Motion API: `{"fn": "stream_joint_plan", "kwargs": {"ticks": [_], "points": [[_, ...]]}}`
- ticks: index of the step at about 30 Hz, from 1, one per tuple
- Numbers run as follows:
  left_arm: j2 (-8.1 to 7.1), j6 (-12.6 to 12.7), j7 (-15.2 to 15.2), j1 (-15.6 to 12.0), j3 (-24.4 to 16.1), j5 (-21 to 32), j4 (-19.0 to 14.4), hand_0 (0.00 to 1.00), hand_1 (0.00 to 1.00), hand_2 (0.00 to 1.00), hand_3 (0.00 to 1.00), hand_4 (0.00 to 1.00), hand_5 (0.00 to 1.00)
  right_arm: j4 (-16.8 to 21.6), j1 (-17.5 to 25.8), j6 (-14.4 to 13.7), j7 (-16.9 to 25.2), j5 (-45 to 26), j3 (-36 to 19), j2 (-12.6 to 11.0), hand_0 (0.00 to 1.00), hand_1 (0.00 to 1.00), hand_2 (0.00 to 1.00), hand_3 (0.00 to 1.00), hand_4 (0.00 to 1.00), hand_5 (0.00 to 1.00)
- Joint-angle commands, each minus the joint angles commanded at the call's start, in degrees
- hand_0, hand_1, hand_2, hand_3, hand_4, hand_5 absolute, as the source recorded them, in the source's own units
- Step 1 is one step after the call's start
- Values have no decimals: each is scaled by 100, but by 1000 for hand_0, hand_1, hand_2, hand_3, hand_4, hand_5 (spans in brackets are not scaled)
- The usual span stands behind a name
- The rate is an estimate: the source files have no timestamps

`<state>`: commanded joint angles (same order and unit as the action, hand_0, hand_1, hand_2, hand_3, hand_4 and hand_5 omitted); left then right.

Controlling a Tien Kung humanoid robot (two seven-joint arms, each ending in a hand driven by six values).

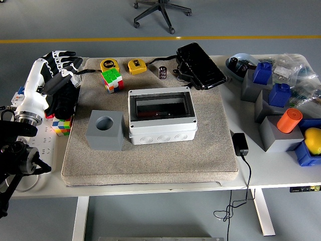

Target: Fetch the battery,place it into the box,close the lid of the box

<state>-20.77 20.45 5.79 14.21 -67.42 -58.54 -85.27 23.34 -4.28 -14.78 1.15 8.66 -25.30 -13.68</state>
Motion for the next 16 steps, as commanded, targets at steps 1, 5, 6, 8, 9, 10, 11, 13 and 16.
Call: {"fn": "stream_joint_plan", "kwargs": {"ticks": [1,5,6,8,9,10,11,13,16], "points": [[-1,-1,-1,0,4,1,3,542,631,605,584,919,409,2,0,-1,1,3,-5,-1,602,627,595,556,904,465],[-16,-2,3,14,36,9,-1,542,631,605,583,920,409,1,-1,8,-12,2,2,-4,601,626,594,556,903,465],[-16,-1,5,18,38,14,-1,542,631,605,583,920,409,2,-2,9,-14,1,3,-5,601,626,594,556,903,465],[-17,1,7,26,44,16,2,542,631,605,583,920,408,4,-5,10,-15,0,1,-5,600,627,592,556,899,461],[-21,0,6,32,51,16,1,542,631,605,583,920,408,6,-8,14,-19,0,5,-6,600,627,592,556,899,461],[-24,-1,4,38,55,16,1,542,631,605,583,920,408,7,-13,17,-22,-2,14,-8,600,627,592,556,899,461],[-27,-2,3,43,58,14,0,542,631,605,583,920,408,7,-19,19,-25,-5,23,-11,600,627,592,556,899,461],[-31,-3,1,50,63,15,-1,542,631,605,583,920,408,8,-29,21,-30,-12,36,-15,600,627,592,556,899,461],[-37,-3,-1,63,74,16,2,542,631,605,584,921,409,15,-38,29,-46,-7,32,-20,600,626,589,555,896,457]]}}
